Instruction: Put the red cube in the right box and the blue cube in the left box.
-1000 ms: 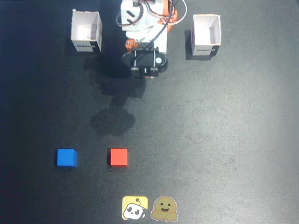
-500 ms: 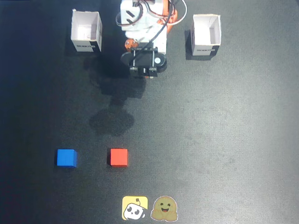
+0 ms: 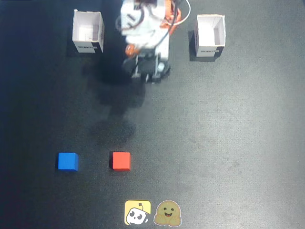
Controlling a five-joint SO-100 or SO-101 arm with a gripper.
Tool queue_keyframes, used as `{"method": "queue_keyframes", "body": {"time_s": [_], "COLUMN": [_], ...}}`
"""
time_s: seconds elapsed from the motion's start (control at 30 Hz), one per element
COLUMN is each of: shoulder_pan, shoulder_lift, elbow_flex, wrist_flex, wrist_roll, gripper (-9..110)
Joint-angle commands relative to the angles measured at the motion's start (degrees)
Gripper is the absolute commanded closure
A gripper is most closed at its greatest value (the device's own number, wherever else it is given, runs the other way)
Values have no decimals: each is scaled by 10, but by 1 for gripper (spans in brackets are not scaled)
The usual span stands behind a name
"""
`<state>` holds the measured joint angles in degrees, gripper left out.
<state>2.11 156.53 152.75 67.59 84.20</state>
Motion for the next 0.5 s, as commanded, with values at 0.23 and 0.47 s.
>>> {"method": "queue_keyframes", "body": {"time_s": [0.23,0.47], "shoulder_pan": [33,42], "shoulder_lift": [-256,-434], "elbow_flex": [-178,-333], "wrist_flex": [-88,-100], "wrist_roll": [-47,-70], "gripper": [102,98]}}
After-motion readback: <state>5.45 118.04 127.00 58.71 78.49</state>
